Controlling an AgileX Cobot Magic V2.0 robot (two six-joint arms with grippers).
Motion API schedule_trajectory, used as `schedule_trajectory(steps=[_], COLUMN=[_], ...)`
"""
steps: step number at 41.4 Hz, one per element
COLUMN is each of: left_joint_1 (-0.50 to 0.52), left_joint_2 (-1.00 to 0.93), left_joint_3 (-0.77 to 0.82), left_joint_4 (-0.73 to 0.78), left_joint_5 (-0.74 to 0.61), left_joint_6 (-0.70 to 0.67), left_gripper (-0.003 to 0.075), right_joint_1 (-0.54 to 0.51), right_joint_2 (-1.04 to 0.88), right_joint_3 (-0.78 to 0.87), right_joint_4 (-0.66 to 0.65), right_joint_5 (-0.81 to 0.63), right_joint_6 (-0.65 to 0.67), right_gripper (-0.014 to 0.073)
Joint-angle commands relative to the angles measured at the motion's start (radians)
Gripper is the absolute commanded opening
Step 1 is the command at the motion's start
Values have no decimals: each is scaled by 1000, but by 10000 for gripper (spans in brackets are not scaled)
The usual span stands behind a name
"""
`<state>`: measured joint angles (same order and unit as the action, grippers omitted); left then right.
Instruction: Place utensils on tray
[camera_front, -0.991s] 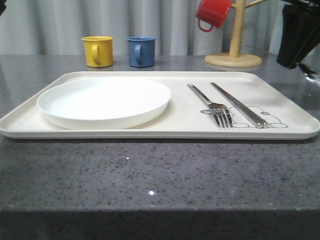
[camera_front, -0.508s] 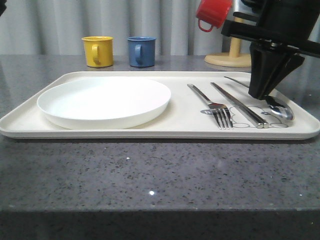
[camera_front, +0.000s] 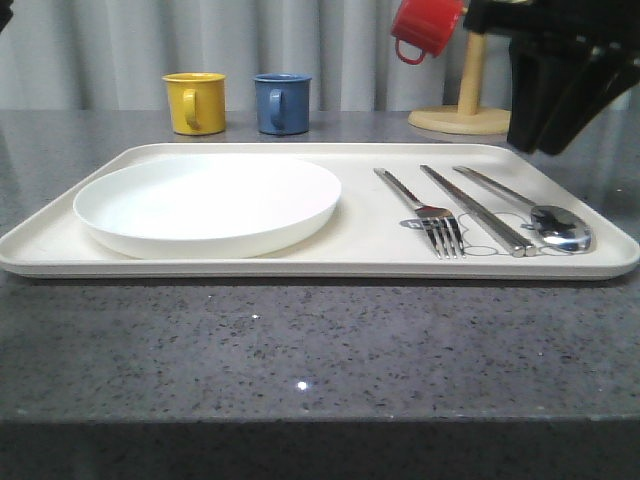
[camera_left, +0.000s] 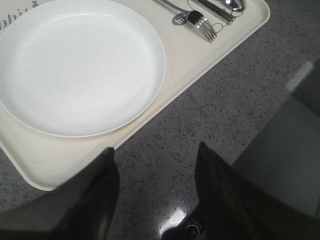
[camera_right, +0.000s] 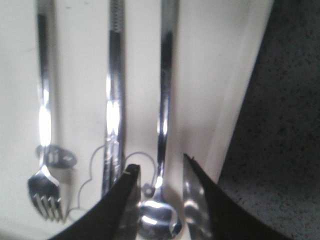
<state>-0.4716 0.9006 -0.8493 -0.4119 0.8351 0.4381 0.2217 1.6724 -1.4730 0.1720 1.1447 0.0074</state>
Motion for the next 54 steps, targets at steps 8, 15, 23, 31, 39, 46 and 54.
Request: schedule_trajectory(steps=[8, 15, 23, 31, 39, 46, 54], left_joint_1=[-8, -8, -8, -8, -8, -8, -8], left_joint_2=[-7, -7, -7, -7, -7, -7, -7], left_joint_3=[-27, -27, -27, -27, -27, -27, -27], left_joint_4=[-28, -28, -24, -21, 11, 28, 29], left_joint_5=[-66, -70, -75, -69, -78, -113, -151], left_joint_6=[1, 1, 1, 1, 1, 1, 1], left_gripper=[349, 349, 349, 349, 349, 349, 328], right_joint_1=[148, 173, 173, 173, 173, 173, 173], right_joint_2=[-337, -533, -751, -935, -1066, -1121, -1124], right_joint_3=[125, 269, 419, 529, 583, 589, 601], right_joint_4=[-112, -115, -133, -133, -132, -132, -128], right_joint_5=[8, 0, -2, -22, -36, -37, -42], right_joint_6=[-57, -57, -56, -14, -7, -7, -7], right_gripper=[254, 254, 254, 254, 254, 254, 238])
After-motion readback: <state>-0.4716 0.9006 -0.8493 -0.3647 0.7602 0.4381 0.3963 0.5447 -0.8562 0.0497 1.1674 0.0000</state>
